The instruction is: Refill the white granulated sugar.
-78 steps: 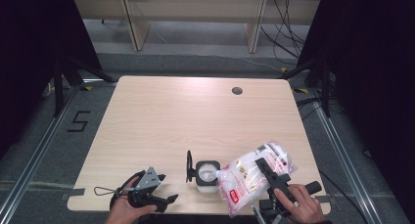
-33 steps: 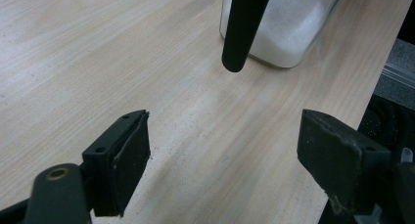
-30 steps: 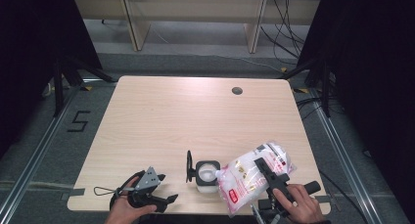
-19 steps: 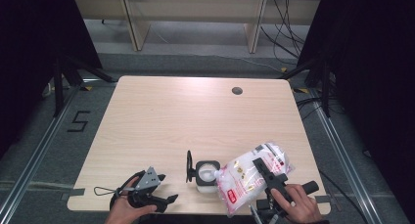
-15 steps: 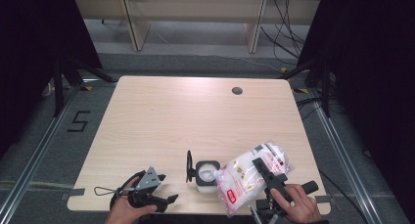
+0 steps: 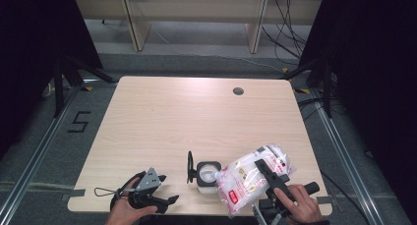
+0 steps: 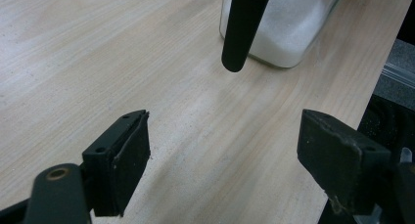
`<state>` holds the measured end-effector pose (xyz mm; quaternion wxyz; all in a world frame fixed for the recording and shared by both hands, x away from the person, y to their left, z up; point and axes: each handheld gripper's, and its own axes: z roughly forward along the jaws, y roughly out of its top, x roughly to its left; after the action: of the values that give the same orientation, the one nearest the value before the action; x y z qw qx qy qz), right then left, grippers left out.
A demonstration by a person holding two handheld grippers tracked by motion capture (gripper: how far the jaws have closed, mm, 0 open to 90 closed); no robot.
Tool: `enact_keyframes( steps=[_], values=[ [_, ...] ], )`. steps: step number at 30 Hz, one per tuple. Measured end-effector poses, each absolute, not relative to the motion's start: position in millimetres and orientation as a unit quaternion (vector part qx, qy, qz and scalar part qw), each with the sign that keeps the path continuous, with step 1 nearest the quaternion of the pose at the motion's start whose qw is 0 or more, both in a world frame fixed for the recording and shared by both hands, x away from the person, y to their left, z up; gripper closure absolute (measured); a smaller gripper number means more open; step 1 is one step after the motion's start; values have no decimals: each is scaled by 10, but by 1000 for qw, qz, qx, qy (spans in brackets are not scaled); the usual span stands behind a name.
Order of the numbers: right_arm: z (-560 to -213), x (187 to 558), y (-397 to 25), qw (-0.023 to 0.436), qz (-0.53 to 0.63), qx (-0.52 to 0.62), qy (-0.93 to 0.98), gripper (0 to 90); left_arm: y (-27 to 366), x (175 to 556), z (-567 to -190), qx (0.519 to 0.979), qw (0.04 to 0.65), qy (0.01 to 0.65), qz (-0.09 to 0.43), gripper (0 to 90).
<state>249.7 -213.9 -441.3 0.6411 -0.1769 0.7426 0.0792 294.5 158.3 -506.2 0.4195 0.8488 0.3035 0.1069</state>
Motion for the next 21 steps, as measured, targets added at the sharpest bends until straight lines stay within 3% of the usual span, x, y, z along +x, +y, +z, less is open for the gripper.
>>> enact_keyframes(
  steps=[21],
  values=[
    [-4468, 2524, -2197, 609, 130, -140, 770, 584, 1587, 2938, -5053, 848, 423, 300, 108, 194]
  ],
)
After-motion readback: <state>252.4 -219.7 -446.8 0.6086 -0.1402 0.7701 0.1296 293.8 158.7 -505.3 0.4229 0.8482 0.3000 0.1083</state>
